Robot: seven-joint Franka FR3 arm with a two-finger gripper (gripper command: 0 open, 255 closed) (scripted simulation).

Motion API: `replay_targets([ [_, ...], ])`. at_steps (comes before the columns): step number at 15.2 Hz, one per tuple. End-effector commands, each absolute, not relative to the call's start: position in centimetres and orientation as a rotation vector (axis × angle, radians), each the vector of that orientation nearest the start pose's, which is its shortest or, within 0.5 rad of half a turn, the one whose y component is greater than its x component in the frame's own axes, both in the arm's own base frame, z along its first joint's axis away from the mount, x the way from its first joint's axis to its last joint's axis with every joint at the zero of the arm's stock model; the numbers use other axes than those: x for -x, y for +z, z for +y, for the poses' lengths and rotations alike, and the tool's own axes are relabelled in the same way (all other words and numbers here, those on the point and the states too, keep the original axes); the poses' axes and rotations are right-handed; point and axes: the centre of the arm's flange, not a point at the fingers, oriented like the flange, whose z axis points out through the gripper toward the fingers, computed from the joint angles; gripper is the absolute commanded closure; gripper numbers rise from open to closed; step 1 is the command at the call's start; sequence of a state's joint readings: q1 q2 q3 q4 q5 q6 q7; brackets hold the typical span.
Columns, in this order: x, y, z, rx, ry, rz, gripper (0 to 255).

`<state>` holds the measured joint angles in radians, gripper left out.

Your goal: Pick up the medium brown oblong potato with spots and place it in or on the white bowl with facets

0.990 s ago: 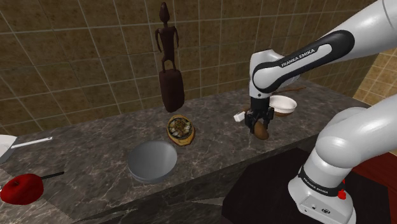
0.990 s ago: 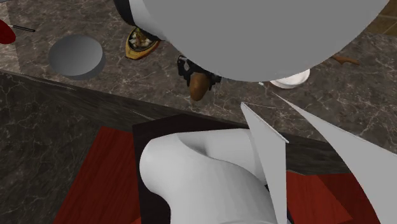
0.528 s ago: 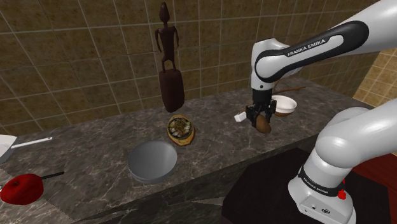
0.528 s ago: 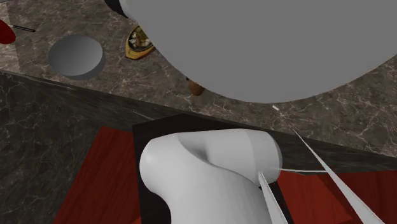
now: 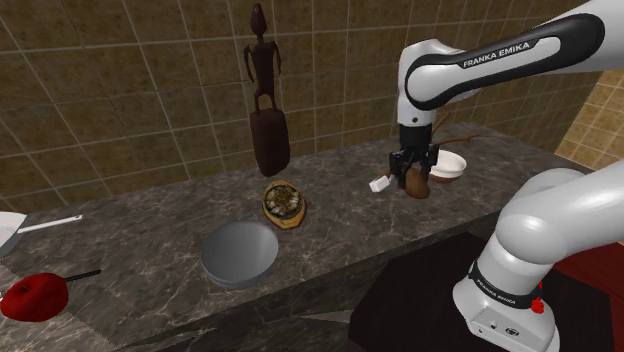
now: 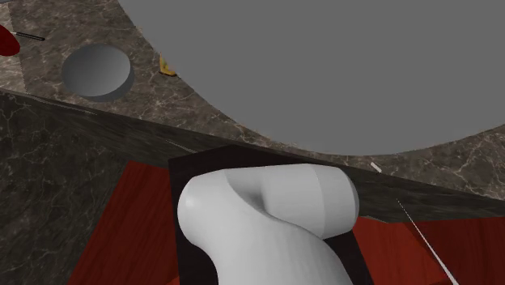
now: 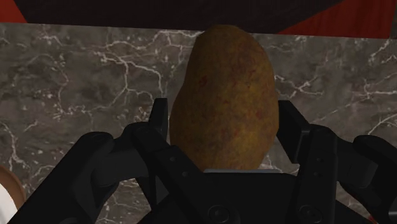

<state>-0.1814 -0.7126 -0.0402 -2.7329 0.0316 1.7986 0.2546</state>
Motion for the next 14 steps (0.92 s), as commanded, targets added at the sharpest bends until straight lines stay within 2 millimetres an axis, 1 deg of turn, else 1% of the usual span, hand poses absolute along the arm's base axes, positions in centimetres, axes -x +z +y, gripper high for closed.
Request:
replay_targets([
  [1, -29.3, 42.1, -6.3, 2.985, 0.345, 0.721, 255],
  [6, -29.3, 44.7, -6.3, 2.985, 0.345, 0.721, 255],
  [7, -29.3, 45.0, -6.3, 2.985, 0.345, 0.721, 255],
  [14, -34.1, 45.0, 1.6, 2.985, 0.345, 0.721, 255],
])
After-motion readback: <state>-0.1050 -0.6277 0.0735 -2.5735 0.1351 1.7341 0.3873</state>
